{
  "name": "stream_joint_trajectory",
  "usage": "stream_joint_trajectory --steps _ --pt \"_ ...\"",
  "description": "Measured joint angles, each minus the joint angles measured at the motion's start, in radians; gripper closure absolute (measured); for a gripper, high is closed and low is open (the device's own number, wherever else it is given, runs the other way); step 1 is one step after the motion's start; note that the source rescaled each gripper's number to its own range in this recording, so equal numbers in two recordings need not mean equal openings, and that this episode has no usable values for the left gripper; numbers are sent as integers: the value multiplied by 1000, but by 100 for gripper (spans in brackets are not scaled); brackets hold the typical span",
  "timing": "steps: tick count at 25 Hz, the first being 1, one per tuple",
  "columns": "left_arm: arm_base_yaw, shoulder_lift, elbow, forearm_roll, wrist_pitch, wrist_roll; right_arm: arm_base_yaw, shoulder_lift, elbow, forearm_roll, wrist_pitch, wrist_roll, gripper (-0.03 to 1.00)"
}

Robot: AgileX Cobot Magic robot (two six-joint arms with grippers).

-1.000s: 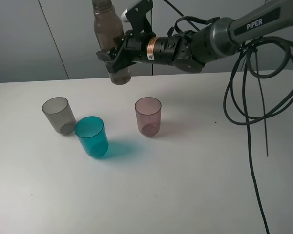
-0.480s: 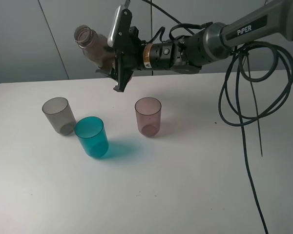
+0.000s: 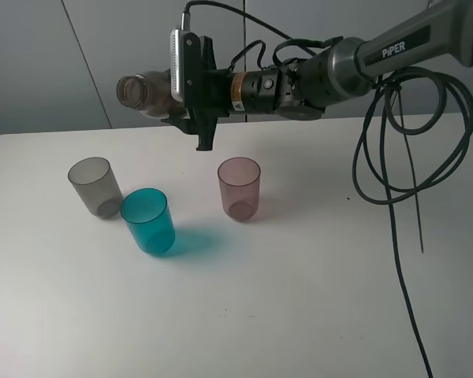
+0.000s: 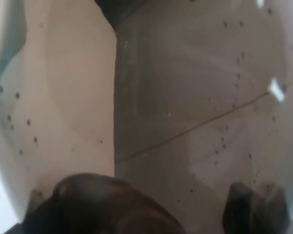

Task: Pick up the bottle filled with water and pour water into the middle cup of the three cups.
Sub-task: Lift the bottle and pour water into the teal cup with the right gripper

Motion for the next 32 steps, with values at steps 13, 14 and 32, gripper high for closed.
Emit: stream_joint_trajectory --steps 13,14,32 --pt "0 0 0 0 0 0 19 0 0 0 -36 -132 97" --pt "0 0 0 0 0 0 23 0 0 0 -38 -132 97" --pt "0 0 0 0 0 0 58 20 0 0 -48 -184 97"
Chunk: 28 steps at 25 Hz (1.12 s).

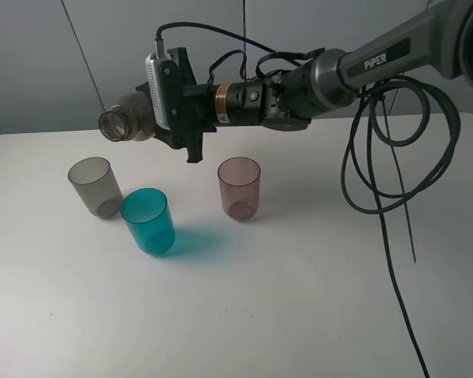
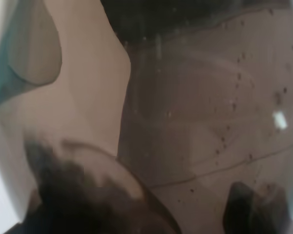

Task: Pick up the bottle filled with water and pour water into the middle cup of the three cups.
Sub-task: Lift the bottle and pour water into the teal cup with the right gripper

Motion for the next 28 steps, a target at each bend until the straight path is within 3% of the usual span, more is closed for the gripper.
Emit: stream_joint_trajectory --steps 6,19,28 --pt "0 0 0 0 0 0 0 0 0 0 0 -12 97" --pt "0 0 0 0 0 0 0 0 0 0 0 -232 97" --pt "0 0 0 0 0 0 0 0 0 2 21 -297 97"
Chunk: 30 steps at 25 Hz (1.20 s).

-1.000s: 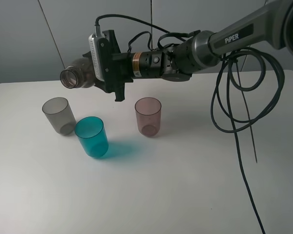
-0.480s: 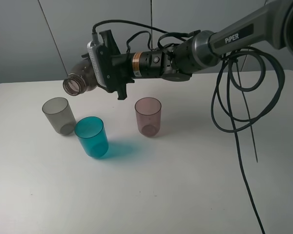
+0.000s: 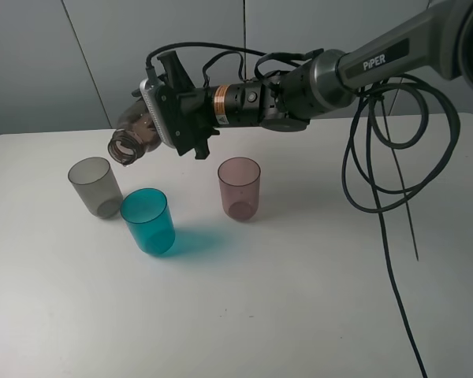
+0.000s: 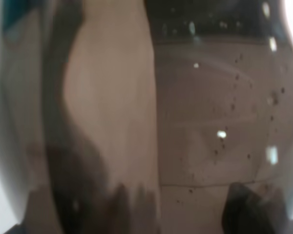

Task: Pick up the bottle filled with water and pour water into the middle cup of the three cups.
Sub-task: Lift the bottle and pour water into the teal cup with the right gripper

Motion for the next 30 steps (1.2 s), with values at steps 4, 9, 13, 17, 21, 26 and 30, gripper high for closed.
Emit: stream_joint_trajectory --steps 4,9,13,17,21,26,30 --pt "0 0 0 0 0 0 0 0 0 8 2 -75 97" --pt "0 0 0 0 0 0 0 0 0 27 2 -108 97" --pt "0 0 0 0 0 0 0 0 0 27 2 -137 97" --pt "0 0 0 0 0 0 0 0 0 27 2 -168 97" --pt "0 0 0 0 0 0 0 0 0 28 2 -196 97" --pt "0 0 0 0 0 0 0 0 0 32 2 -207 97" --pt "0 0 0 0 0 0 0 0 0 33 2 -243 97"
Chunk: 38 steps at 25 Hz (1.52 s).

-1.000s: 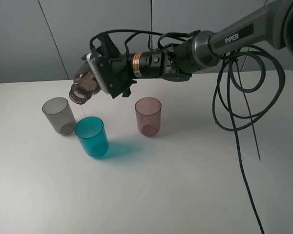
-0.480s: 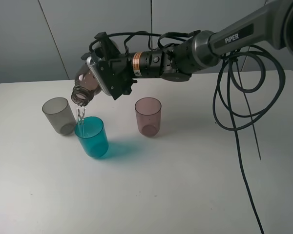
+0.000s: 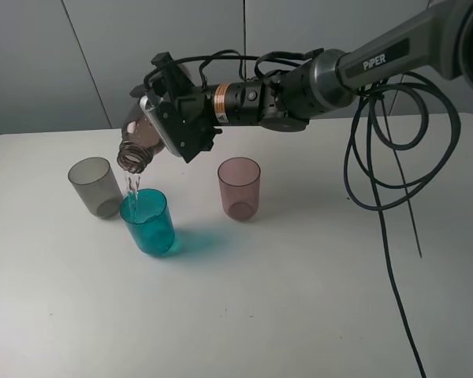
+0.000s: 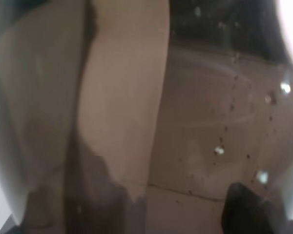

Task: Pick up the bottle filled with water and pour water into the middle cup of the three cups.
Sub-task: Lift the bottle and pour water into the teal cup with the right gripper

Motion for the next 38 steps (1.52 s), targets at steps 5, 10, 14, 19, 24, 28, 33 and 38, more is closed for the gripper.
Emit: stream_joint_trajectory --steps 5,10,14,19,24,28,33,38 --pt "0 0 0 0 0 0 0 0 0 26 0 -59 97" --pt "0 0 0 0 0 0 1 0 0 52 -7 -111 97" --pt "0 0 0 0 0 0 1 0 0 52 -9 -155 97" --pt "0 0 0 0 0 0 1 0 0 55 -13 -202 97" --pt "0 0 0 0 0 0 1 0 0 68 -23 -247 97" --pt "0 0 0 0 0 0 1 -2 0 70 -52 -266 97" --pt "0 0 0 0 0 4 1 -12 0 70 -73 -300 97" --pt "0 0 0 0 0 4 2 -12 0 70 -81 -339 97"
